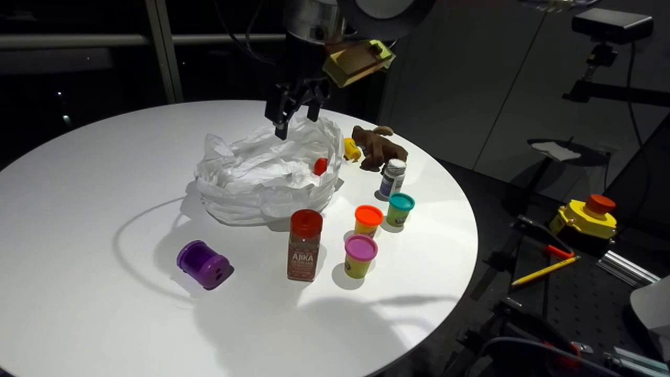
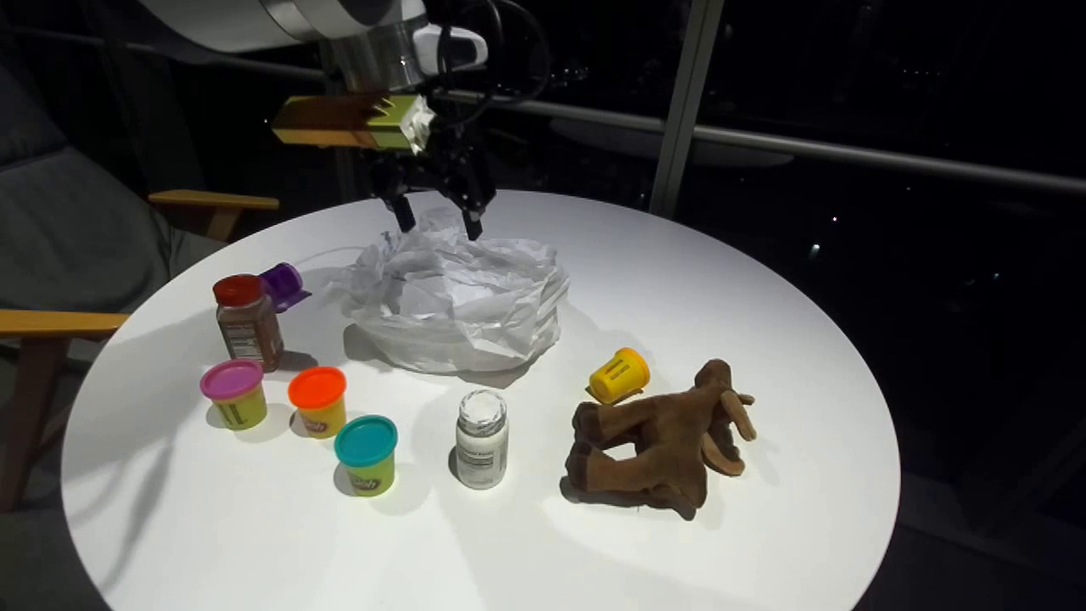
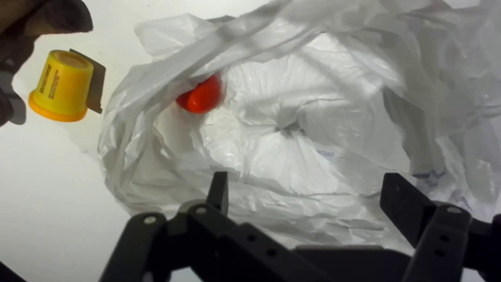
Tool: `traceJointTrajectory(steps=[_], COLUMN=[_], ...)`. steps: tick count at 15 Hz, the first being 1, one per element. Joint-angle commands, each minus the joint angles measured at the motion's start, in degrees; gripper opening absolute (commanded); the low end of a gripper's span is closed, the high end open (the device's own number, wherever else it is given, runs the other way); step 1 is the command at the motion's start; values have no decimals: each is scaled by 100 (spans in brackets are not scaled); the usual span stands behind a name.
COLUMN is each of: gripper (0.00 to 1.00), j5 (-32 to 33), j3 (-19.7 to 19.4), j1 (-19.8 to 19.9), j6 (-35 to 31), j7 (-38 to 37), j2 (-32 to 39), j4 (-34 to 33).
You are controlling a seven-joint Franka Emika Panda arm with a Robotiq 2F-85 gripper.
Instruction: Pick the objects in the plastic bag and put them on the table
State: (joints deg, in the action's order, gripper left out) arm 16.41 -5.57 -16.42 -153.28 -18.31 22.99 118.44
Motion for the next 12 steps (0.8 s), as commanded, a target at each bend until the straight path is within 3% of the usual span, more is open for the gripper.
traceJointTrajectory(steps=[1,6,12], gripper=[100,100,100], j5=[-41,-243,-96], j3=[17,151,14], j1=[268,579,565], j6=[299,556,393], j7=[161,468,567], j2=[476,1015,1347], j4=[-456,-786,-976])
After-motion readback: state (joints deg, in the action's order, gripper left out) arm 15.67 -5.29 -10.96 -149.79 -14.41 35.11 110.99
